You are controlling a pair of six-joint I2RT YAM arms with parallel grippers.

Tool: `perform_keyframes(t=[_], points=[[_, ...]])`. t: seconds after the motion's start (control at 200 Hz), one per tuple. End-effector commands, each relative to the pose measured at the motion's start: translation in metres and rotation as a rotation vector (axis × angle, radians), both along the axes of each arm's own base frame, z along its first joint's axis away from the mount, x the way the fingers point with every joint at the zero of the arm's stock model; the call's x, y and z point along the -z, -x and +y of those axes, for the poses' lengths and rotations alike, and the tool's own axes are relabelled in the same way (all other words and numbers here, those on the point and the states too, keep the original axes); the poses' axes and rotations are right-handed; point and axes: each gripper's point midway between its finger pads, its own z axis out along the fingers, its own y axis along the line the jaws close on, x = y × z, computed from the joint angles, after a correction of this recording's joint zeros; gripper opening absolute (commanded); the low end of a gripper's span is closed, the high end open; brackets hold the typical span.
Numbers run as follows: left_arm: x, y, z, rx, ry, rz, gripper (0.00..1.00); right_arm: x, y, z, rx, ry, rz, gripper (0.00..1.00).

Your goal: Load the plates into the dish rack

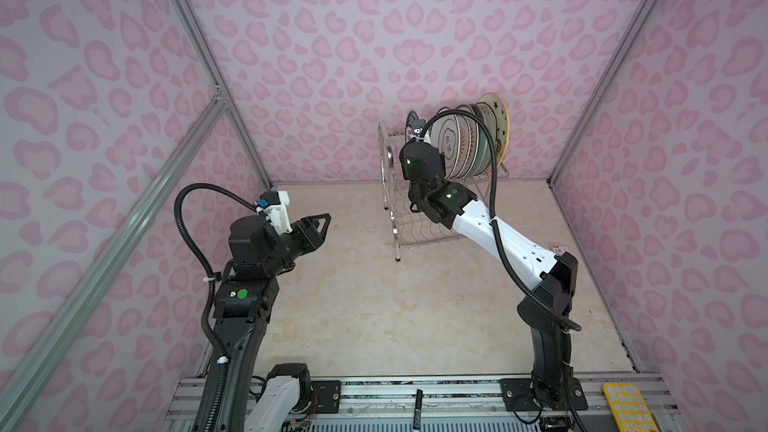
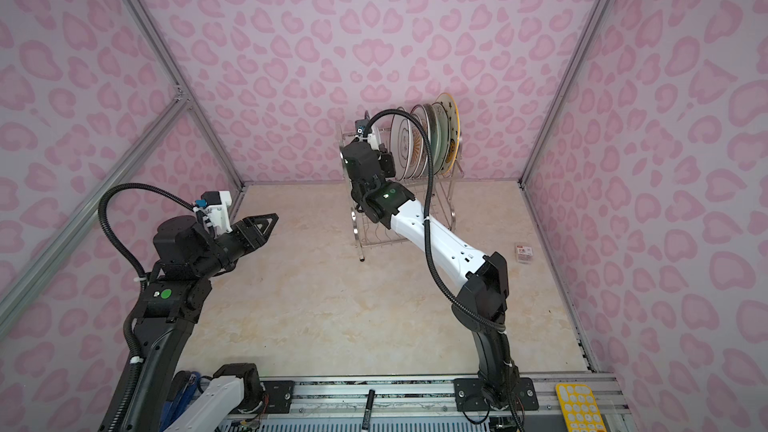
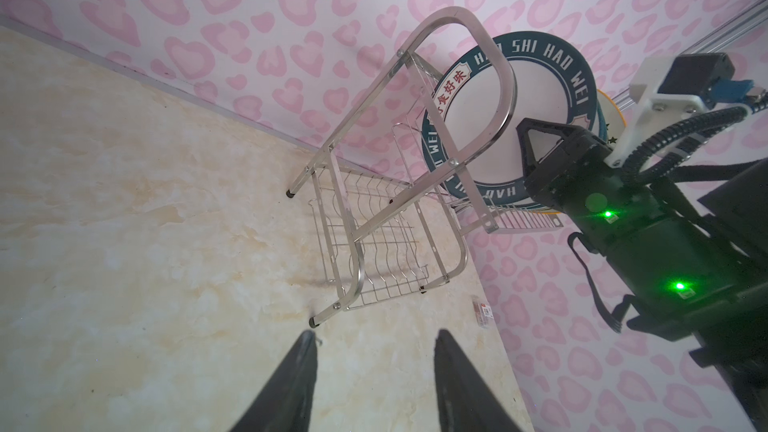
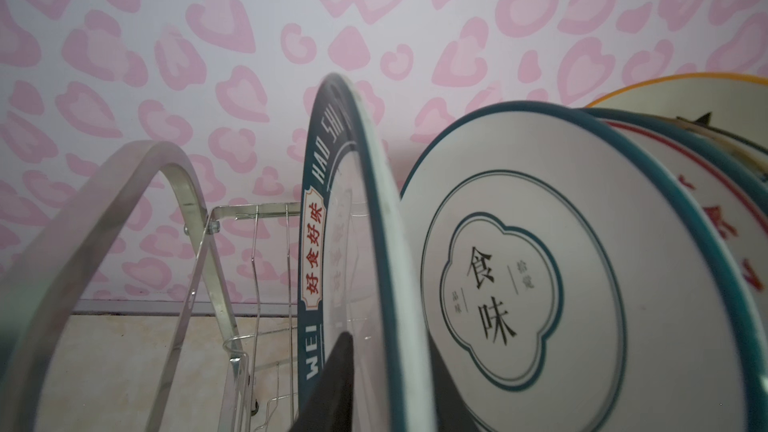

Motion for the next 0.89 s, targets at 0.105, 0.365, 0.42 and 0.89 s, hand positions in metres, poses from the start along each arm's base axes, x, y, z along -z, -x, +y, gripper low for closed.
perform_keyframes(t=[0.105, 0.365, 0.42, 0.89], points=[[-0.003, -0.003, 0.0, -0.002, 0.005, -0.016, 0.5, -0.004, 0.005, -0.003, -0.017, -0.006, -0.003, 0.41], [0.0, -0.008, 0.002, -0.013, 0.008, -0.017, 0.52, -0.034, 0.015, -0.01, -0.033, -0.012, -0.049, 0.56], [0.001, -0.011, 0.002, -0.017, 0.006, -0.013, 0.53, -0.043, 0.018, -0.014, -0.031, -0.012, -0.061, 0.56], [-0.039, -0.057, 0.019, -0.06, -0.196, -0.094, 0.98, -0.116, 0.101, -0.11, -0.061, -0.034, -0.165, 0.6]])
